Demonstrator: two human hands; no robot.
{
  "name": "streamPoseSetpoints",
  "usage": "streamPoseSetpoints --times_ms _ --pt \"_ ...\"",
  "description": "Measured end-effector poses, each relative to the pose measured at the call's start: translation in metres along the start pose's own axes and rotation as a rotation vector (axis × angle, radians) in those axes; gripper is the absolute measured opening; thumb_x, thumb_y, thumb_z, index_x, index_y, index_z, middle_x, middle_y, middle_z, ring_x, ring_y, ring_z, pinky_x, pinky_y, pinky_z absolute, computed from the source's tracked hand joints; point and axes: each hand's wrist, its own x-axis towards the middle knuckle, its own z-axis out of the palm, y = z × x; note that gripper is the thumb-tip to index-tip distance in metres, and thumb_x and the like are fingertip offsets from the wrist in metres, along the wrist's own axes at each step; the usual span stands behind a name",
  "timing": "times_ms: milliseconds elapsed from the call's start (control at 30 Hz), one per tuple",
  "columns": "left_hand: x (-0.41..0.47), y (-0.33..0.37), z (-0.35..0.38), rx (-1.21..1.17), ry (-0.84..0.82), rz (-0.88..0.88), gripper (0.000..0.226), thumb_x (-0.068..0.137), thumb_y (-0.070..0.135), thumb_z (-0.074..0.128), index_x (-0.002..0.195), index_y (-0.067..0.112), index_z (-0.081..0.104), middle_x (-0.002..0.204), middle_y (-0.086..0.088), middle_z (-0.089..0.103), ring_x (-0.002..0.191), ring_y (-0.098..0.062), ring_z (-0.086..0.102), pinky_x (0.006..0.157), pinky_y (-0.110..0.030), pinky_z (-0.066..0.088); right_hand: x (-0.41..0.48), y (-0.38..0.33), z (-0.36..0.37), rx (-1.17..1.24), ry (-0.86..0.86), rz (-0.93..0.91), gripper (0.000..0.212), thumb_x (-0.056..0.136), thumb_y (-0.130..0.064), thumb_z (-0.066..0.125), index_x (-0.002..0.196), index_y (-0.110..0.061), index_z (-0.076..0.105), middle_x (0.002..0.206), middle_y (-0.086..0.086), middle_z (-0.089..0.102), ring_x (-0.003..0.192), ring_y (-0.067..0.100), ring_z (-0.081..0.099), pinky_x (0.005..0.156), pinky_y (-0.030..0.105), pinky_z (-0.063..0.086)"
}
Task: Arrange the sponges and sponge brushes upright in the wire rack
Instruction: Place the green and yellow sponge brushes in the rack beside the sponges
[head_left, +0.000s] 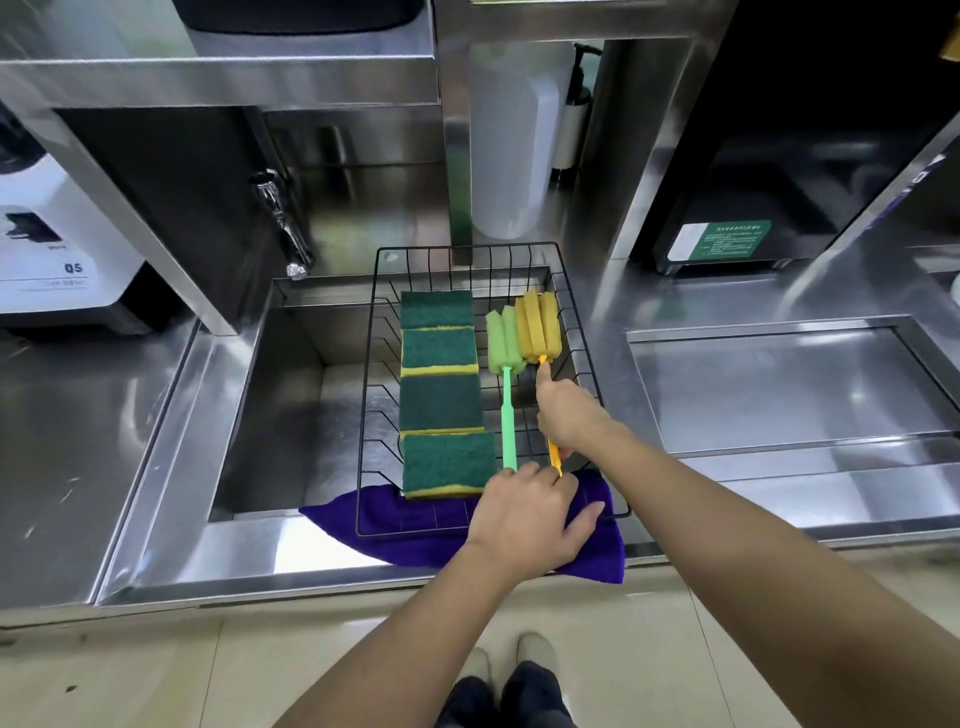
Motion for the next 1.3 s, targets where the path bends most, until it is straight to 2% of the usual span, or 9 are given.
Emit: streamPoseSetpoints --times_ms 133,267,367,533,667,800,933,1100,1300 --pt "0.002 0.000 -0.003 -0.053 0.006 -0.057 0.032 0.087 0.039 0.053 0.072 0.010 0.059 0.066 -0.008 0.063 0.064 -0.026 0.057 0.053 -0.031 0.039 0.000 -0.001 0.002 0.016 -0.010 0.005 0.073 0.088 0.002 0.042 0.146 -0.002 -0.002 0.121 0.027 0.055 0.105 0.041 0.056 0.077 0.043 0.045" --pt "0.014 -0.018 -0.013 -0.067 0.121 -0.202 0.017 0.084 0.024 0.058 0.073 0.012 0.058 0.067 -0.006 0.063 0.062 -0.025 0.056 0.054 -0.030 0.035 0.001 -0.002 0.004 0.020 -0.033 0.006 0.076 0.087 -0.001 0.046 0.146 -0.002 -0.004 0.125 0.027 0.054 0.110 0.040 0.056 0.083 0.045 0.045" --pt "0.031 -0.047 -0.020 0.125 0.015 -0.172 0.013 0.086 0.019 0.053 0.089 0.010 0.061 0.088 -0.009 0.066 0.084 -0.027 0.055 0.070 -0.037 0.038 0.000 -0.001 0.003 0.041 -0.016 -0.002 0.076 0.087 0.000 0.045 0.146 -0.003 -0.002 0.122 0.025 0.055 0.107 0.039 0.057 0.077 0.041 0.044" --pt "0.054 -0.085 -0.015 0.370 -0.219 -0.003 0.033 0.089 0.032 0.048 0.116 0.014 0.052 0.127 -0.007 0.053 0.123 -0.024 0.037 0.098 -0.037 0.028 -0.002 0.001 0.000 0.087 -0.027 -0.008 0.072 0.089 -0.005 0.044 0.146 -0.004 -0.001 0.123 0.026 0.056 0.108 0.040 0.056 0.081 0.043 0.045" --pt "0.066 -0.097 -0.011 0.489 -0.327 0.067 0.049 0.091 0.045 0.040 0.130 0.015 0.043 0.145 -0.007 0.038 0.134 -0.025 0.024 0.106 -0.040 0.022 -0.002 0.002 0.000 0.081 -0.039 -0.020 0.073 0.090 -0.006 0.045 0.146 -0.004 -0.002 0.125 0.027 0.055 0.110 0.040 0.055 0.085 0.045 0.046" --pt "0.070 -0.099 -0.006 0.580 -0.446 0.185 0.053 0.093 0.051 0.029 0.134 0.018 0.041 0.150 -0.007 0.029 0.138 -0.026 0.013 0.109 -0.043 0.013 -0.001 0.003 0.001 0.077 -0.045 -0.012 0.073 0.091 -0.007 0.044 0.146 -0.005 -0.003 0.128 0.027 0.053 0.113 0.040 0.053 0.089 0.046 0.045" --pt "0.070 -0.100 -0.003 0.634 -0.534 0.174 0.067 0.090 0.065 0.021 0.138 0.020 0.036 0.150 -0.009 0.028 0.139 -0.026 0.009 0.112 -0.042 0.006 0.000 0.003 0.003 0.066 -0.025 -0.010 0.075 0.088 -0.002 0.044 0.146 -0.004 -0.003 0.123 0.028 0.055 0.109 0.042 0.056 0.084 0.046 0.046" --pt "0.070 -0.098 -0.003 0.616 -0.510 0.105 0.073 0.087 0.068 0.026 0.134 0.013 0.039 0.143 -0.011 0.035 0.135 -0.027 0.020 0.113 -0.040 0.006 0.000 0.003 0.004 0.073 -0.011 -0.005 0.078 0.084 0.002 0.046 0.146 -0.003 -0.001 0.118 0.028 0.058 0.103 0.041 0.058 0.078 0.045 0.047" --pt "0.068 -0.097 0.000 0.539 -0.470 0.063 0.066 0.090 0.060 0.031 0.133 0.011 0.039 0.144 -0.012 0.035 0.136 -0.027 0.020 0.113 -0.039 0.006 0.002 -0.001 0.000 0.013 -0.126 0.000 0.083 0.081 0.005 0.049 0.146 -0.001 -0.003 0.123 0.026 0.055 0.106 0.041 0.057 0.075 0.043 0.045"
